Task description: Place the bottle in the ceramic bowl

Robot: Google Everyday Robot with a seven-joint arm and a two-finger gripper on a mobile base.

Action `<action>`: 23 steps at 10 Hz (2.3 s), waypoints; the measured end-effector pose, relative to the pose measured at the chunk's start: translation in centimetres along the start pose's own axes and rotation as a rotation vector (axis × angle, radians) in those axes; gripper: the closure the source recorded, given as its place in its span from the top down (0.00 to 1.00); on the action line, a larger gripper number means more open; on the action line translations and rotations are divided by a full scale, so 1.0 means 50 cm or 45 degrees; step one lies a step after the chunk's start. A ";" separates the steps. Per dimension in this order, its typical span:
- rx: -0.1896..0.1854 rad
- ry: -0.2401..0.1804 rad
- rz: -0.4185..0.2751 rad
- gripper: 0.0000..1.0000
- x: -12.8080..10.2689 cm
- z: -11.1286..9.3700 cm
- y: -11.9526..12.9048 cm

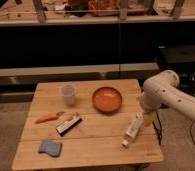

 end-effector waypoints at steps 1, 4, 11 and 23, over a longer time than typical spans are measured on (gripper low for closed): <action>-0.004 -0.007 -0.020 0.80 0.001 0.009 0.001; -0.010 -0.024 -0.071 0.80 -0.002 0.028 0.000; -0.031 -0.055 -0.188 0.80 -0.007 0.066 0.001; -0.089 -0.121 -0.307 0.80 -0.021 0.124 0.011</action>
